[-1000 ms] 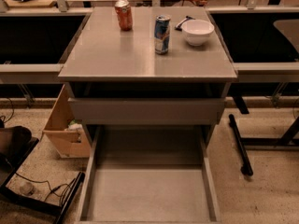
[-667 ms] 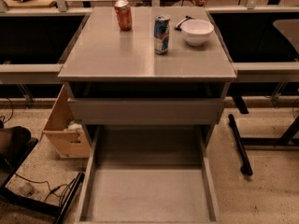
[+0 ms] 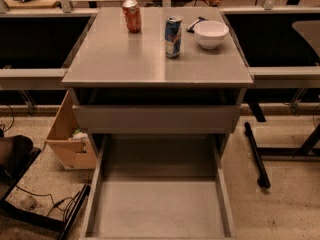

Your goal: Close middle drawer

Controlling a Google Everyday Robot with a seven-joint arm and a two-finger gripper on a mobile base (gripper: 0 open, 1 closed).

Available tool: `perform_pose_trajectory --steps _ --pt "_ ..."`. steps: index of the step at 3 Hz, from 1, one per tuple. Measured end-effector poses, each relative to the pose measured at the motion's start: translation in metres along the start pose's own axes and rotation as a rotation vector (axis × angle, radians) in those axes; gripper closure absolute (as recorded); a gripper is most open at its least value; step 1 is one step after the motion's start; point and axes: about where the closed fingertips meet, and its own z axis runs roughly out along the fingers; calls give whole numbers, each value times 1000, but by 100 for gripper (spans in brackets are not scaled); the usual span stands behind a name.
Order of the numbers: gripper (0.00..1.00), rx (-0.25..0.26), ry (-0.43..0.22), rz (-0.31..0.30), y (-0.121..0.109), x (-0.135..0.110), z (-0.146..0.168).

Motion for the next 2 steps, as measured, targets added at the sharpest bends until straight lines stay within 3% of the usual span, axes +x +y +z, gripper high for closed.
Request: perform_pose_trajectory --steps 1,2 --pt "100 69 -45 -8 -13 -14 4" --pt "100 147 -112 22 -29 -34 -3"
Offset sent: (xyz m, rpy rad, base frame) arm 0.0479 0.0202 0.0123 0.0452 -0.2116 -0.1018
